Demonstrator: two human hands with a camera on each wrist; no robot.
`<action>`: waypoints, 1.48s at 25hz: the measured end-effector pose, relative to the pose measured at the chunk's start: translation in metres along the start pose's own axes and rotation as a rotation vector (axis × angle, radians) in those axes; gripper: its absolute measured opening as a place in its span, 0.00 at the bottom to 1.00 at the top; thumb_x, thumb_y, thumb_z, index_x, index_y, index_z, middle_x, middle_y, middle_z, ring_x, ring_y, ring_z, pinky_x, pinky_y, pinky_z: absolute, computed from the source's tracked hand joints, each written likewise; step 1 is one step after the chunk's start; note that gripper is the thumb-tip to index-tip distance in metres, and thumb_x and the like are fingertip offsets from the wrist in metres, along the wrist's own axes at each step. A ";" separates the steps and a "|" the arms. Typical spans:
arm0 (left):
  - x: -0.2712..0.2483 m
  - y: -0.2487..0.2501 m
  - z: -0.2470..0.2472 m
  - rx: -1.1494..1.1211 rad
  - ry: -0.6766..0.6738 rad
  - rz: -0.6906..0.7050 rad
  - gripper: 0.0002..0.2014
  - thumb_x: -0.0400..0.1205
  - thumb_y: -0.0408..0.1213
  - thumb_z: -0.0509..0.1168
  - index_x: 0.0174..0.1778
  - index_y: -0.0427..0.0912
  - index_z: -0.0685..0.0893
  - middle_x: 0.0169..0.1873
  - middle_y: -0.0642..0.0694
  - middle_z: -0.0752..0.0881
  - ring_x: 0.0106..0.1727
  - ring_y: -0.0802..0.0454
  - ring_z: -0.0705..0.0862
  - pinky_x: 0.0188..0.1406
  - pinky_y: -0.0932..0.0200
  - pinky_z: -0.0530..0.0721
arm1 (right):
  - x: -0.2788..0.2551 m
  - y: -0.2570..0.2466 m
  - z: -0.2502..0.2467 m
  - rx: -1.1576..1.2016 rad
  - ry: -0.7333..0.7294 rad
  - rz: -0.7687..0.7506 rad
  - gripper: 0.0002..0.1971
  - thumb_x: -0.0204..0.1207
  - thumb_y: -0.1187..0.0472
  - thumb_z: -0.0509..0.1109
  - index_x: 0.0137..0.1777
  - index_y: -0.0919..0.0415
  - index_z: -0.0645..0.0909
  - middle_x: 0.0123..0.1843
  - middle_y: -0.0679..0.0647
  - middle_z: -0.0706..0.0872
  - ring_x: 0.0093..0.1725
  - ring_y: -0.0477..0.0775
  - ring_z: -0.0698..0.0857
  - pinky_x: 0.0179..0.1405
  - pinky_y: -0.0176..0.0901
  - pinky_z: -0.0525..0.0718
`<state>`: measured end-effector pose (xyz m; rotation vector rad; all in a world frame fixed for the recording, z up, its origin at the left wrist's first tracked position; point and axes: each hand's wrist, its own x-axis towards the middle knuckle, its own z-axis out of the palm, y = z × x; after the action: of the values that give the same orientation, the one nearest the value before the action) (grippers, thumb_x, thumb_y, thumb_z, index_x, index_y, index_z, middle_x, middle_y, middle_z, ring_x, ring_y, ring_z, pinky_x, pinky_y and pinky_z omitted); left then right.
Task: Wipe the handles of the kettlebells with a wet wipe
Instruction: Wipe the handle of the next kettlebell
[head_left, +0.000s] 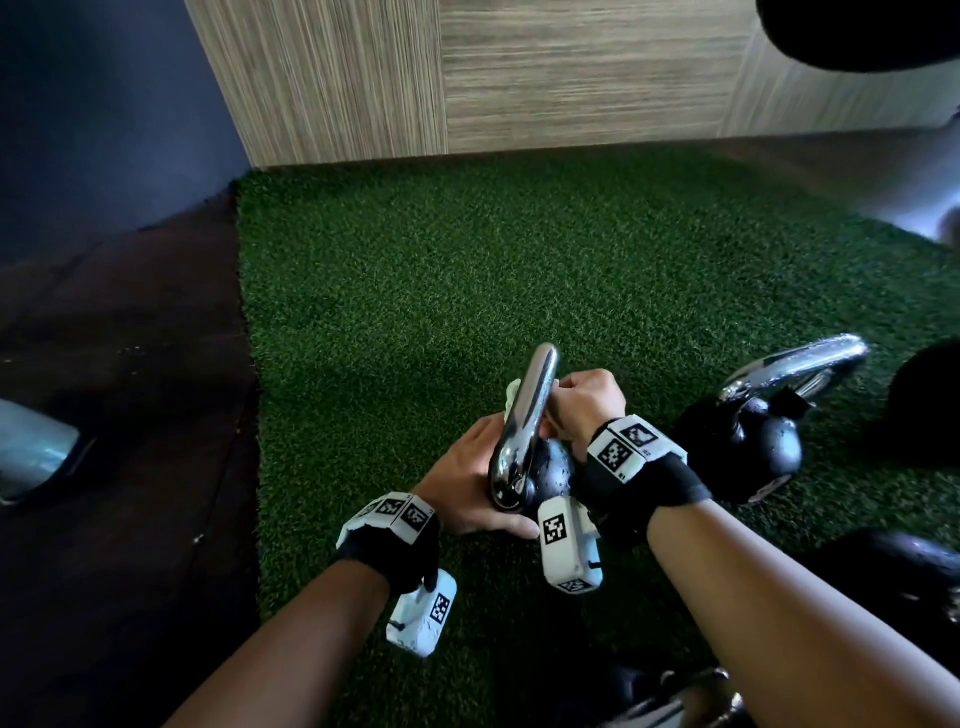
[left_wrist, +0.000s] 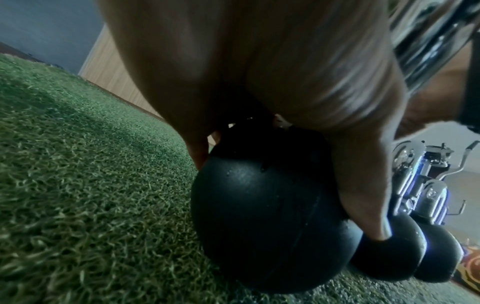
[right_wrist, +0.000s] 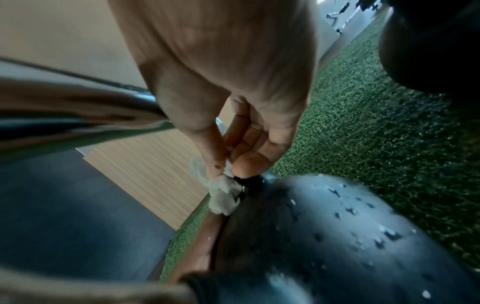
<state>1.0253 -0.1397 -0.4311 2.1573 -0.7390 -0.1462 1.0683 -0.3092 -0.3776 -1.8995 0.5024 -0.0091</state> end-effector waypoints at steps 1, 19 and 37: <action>0.000 0.005 -0.003 0.031 -0.031 -0.018 0.58 0.59 0.50 0.89 0.83 0.43 0.65 0.73 0.48 0.76 0.76 0.47 0.76 0.77 0.39 0.76 | -0.001 -0.002 -0.001 0.017 -0.048 0.040 0.12 0.71 0.63 0.75 0.27 0.61 0.84 0.23 0.57 0.89 0.22 0.52 0.87 0.30 0.46 0.92; -0.001 0.114 -0.073 0.645 0.049 -0.324 0.38 0.68 0.51 0.80 0.72 0.75 0.72 0.53 0.66 0.82 0.52 0.57 0.88 0.41 0.60 0.80 | -0.037 -0.042 -0.077 -0.827 -0.221 -0.695 0.12 0.76 0.70 0.72 0.47 0.50 0.87 0.34 0.43 0.83 0.35 0.46 0.87 0.34 0.34 0.80; 0.024 0.139 -0.075 0.578 0.146 -0.266 0.44 0.74 0.55 0.75 0.85 0.61 0.61 0.66 0.61 0.84 0.60 0.54 0.86 0.49 0.55 0.82 | -0.047 -0.051 -0.128 -0.792 -0.221 -0.636 0.21 0.76 0.66 0.74 0.67 0.58 0.76 0.54 0.58 0.86 0.51 0.60 0.86 0.49 0.48 0.86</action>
<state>1.0066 -0.1694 -0.2752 2.7781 -0.4376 0.1019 1.0117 -0.3924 -0.2720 -2.7218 -0.3269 -0.0187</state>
